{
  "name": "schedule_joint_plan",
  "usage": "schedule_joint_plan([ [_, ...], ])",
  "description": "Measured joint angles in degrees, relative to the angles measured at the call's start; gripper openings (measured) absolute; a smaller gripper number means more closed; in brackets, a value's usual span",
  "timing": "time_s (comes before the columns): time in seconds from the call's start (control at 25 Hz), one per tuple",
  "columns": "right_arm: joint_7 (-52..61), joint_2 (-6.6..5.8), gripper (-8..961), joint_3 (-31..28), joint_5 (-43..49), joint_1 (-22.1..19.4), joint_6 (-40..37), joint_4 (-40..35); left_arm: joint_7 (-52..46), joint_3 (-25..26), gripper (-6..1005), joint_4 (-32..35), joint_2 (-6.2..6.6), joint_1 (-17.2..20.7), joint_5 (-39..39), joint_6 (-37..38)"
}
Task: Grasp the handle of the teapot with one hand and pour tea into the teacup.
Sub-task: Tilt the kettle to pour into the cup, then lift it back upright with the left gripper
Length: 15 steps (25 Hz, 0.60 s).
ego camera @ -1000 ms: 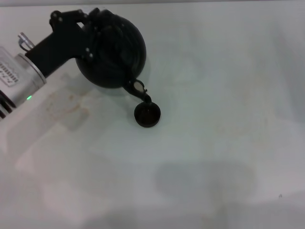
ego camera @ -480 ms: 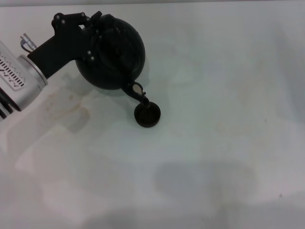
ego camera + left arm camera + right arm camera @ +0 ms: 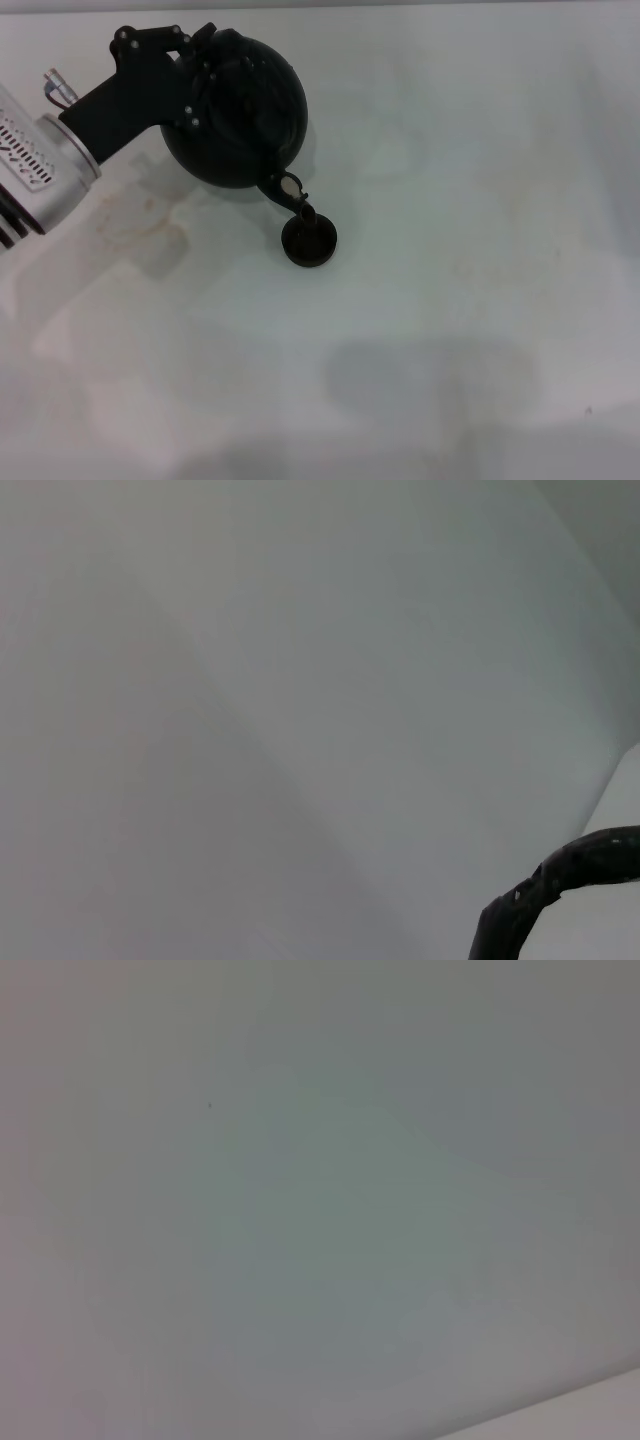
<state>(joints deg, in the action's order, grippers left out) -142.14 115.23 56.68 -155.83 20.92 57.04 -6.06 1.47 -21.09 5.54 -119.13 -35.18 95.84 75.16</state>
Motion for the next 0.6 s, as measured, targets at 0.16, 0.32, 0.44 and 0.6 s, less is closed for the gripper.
schedule_joint_plan([
  [0.16, 0.0, 0.00, 827, 0.0, 0.0, -0.1, 0.0, 0.0, 0.1, 0.0, 105, 0.2, 0.01, 0.0, 0.1, 0.0],
  [0.32, 0.0, 0.00, 827, 0.0, 0.0, -0.2, 0.0, 0.0, 0.1, 0.0, 104, 0.9, 0.04, -0.1, 0.1, 0.0],
  [0.44, 0.0, -0.04, 827, -0.1, -0.1, -0.3, 0.0, 0.0, 0.4, -0.1, 104, 1.0, 0.04, -0.1, 0.2, 0.0],
  [0.6, 0.0, -0.07, 828, -0.1, -0.2, -0.3, -0.2, 0.0, 0.8, -0.4, 104, 1.1, 0.04, -0.1, 0.3, 0.0],
])
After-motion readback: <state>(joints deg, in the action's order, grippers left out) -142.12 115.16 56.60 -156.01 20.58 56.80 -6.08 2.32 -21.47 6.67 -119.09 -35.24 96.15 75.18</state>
